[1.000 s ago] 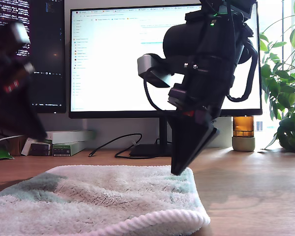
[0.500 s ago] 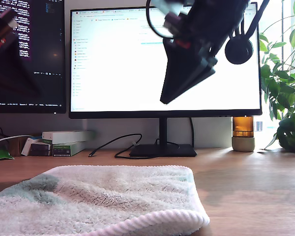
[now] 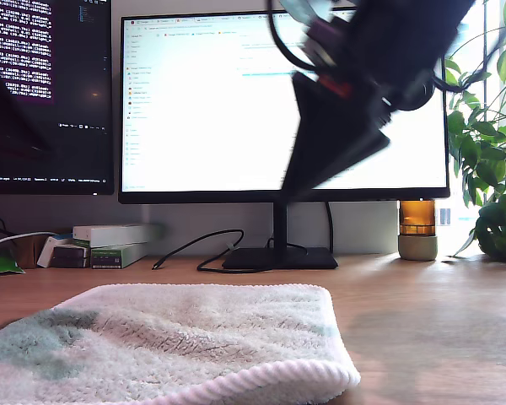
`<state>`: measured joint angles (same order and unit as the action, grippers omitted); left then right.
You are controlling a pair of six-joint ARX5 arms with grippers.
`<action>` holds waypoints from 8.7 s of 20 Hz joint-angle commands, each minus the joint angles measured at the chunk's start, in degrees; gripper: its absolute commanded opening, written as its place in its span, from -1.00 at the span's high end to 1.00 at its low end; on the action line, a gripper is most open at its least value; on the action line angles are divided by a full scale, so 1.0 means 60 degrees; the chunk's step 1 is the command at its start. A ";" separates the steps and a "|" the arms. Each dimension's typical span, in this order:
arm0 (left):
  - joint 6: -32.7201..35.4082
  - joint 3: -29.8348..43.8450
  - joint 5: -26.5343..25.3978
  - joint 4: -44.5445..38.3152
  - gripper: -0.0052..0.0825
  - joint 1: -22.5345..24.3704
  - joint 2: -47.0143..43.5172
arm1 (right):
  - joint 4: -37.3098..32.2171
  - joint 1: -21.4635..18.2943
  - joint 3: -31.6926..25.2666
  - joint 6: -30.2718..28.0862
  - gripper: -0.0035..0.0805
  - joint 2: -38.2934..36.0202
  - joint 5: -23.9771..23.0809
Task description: Fold the tea towel to a neat square and place it to the right
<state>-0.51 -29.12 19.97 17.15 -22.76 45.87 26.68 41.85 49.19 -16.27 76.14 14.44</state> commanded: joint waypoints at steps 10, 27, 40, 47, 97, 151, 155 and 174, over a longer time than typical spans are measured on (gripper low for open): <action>-0.0160 0.0732 -0.1942 0.0430 0.94 -0.4036 0.0044 | -0.0033 0.1738 -0.1519 -0.1610 0.94 -0.0608 0.0430; 0.0656 0.0732 -0.2674 -0.0423 0.44 -0.5424 0.1978 | -0.1169 0.2273 -0.1501 -0.3060 0.44 0.1421 -0.0583; 0.1177 0.0732 -0.2659 0.0277 -0.03 -0.5435 0.1985 | -0.1286 0.2120 -0.0987 -0.2758 0.95 0.1169 -0.0969; 0.1876 0.0732 -0.2779 0.0878 -0.15 -0.5610 0.1985 | -0.0736 0.1909 -0.0605 -0.2761 0.95 0.0623 -0.0976; 0.2160 -0.3370 -0.4787 0.8003 0.94 -0.4707 0.2586 | 0.1792 0.1005 -0.0605 -0.2302 0.95 -0.1417 -0.0896; 0.5592 -0.3738 -0.3045 0.4787 0.94 -0.1341 0.5821 | -0.2029 -0.0729 -0.0601 -0.2798 0.95 0.1282 -0.1253; 0.5654 -0.3738 -0.3002 0.4331 0.94 -0.1151 0.6138 | -0.2656 -0.0736 -0.0554 -0.2798 0.95 0.1789 -0.1257; 0.5428 -0.3738 -0.2911 0.3286 0.51 -0.0707 0.7162 | -0.3348 -0.0816 -0.0550 -0.2787 0.48 0.2284 -0.1439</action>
<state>32.47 -51.96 2.46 37.23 -27.22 87.92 7.16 37.15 45.91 -33.04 89.27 5.89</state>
